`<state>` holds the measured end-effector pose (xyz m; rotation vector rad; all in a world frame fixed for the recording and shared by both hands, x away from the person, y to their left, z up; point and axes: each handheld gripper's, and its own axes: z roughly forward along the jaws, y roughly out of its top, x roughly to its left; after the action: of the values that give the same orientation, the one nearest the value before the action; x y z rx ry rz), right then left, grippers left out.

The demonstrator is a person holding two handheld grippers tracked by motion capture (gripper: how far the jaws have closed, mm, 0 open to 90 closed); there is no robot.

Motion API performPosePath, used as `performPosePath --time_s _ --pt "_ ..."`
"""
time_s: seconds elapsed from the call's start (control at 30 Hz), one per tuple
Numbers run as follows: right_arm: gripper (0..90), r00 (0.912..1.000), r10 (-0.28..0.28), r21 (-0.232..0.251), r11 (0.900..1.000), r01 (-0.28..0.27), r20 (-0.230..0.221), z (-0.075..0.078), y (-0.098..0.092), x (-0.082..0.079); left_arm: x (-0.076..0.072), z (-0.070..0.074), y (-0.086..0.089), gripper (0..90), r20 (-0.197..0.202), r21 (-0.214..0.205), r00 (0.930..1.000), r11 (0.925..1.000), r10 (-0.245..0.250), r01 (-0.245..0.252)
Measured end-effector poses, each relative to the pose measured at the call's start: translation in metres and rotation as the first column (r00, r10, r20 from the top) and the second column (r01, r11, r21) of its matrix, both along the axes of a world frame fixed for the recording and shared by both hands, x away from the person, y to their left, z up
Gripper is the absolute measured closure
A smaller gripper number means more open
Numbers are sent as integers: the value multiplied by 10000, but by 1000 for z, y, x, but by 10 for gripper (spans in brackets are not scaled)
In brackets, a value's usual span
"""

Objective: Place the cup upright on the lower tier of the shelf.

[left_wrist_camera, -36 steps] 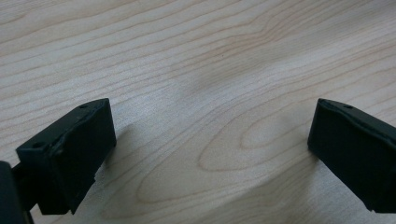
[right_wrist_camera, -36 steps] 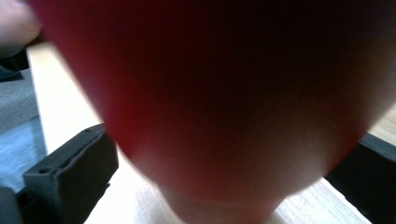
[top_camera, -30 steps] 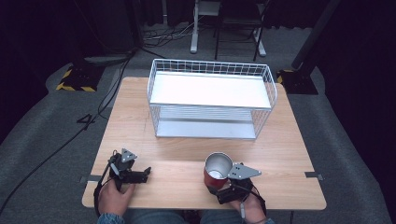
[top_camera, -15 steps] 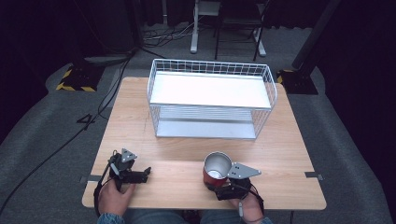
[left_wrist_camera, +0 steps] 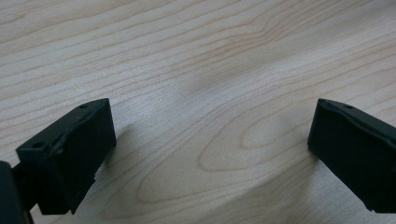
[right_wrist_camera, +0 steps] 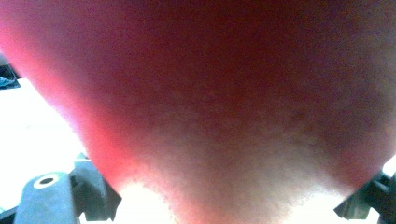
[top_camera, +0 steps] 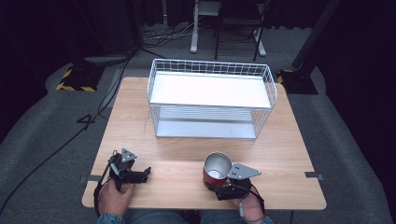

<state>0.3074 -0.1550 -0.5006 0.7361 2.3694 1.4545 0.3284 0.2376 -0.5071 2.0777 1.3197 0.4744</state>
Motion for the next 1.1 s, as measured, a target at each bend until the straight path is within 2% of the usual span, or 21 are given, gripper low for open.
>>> performPosePath --time_s 0.2,0.53,0.67,0.93,0.97,1.07,1.1 --pt "164 9998 66 105 9999 -67 165 6 1 1 0 0 0 12 2 2 10000 10000 -3 3" --pt "164 9977 128 33 9999 -131 667 31 9 12 0 0 0 12 4 3 10000 10000 -1 1" --pt "164 9981 7 87 10000 -13 623 36 10 18 0 0 0 13 2 10 10000 10000 -5 5" --pt "164 9967 -782 199 9968 777 239 42 14 45 0 0 0 12 2 1 10000 10000 -1 1" --pt "164 9944 -1049 224 9943 1046 136 42 14 54 0 0 0 12 3 5 10000 10000 -3 3" --pt "164 9909 -1349 235 9906 1349 -4 42 14 63 0 0 0 12 0 6 10000 10000 -2 2" --pt "164 9881 -1535 220 9879 1534 33 42 15 72 0 0 0 12 0 0 10000 10000 -1 1"
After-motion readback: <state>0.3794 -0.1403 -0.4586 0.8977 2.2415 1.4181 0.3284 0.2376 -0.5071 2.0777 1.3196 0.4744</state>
